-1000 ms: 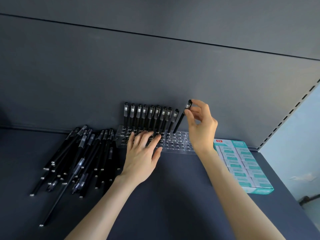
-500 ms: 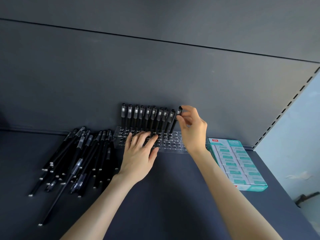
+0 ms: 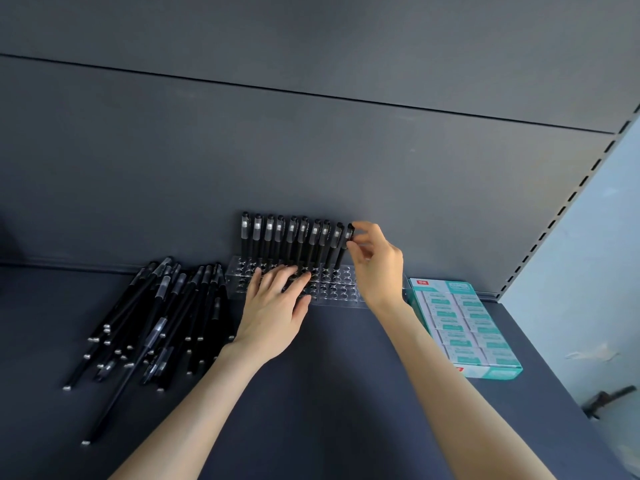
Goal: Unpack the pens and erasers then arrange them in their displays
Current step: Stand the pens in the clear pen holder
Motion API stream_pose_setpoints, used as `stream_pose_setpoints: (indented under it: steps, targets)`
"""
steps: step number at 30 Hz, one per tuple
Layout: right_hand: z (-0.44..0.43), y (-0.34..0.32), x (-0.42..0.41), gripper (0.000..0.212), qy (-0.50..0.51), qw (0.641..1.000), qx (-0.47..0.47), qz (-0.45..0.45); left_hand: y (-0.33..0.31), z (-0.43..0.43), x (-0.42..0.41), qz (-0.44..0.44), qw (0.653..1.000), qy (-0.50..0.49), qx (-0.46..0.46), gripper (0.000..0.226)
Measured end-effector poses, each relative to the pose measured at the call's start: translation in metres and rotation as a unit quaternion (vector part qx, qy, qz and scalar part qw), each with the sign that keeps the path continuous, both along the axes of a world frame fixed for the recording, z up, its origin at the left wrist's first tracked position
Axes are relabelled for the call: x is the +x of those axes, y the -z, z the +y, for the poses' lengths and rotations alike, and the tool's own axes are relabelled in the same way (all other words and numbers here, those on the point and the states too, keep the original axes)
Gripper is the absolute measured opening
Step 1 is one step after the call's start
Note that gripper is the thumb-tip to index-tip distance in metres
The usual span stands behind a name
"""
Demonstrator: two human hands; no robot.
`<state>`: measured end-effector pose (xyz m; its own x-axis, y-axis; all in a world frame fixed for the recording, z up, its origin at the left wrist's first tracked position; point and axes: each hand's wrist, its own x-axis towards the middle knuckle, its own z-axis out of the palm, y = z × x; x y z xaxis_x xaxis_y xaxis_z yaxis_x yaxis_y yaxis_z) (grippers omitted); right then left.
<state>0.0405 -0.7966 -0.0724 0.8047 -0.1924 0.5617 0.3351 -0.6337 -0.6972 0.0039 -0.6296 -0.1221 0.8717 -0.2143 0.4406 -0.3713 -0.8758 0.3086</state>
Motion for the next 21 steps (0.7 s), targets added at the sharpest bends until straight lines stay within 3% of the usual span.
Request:
stream_pose_setpoints:
  steps: [8,12,21]
  targets:
    - [0.008,-0.002,-0.03,0.02,-0.026,0.999,0.024,-0.031,-0.02,0.014,-0.017,-0.057,0.995,-0.017,-0.08,0.013]
    - [0.039,0.005,-0.046,0.013,-0.074,0.997,0.006,-0.002,-0.022,0.044,-0.038,-0.067,0.99,-0.038,-0.114,0.005]
    - [0.142,0.025,-0.061,0.01,-0.133,0.988,-0.023,0.075,-0.015,0.144,-0.055,-0.017,0.979,-0.169,-0.114,0.015]
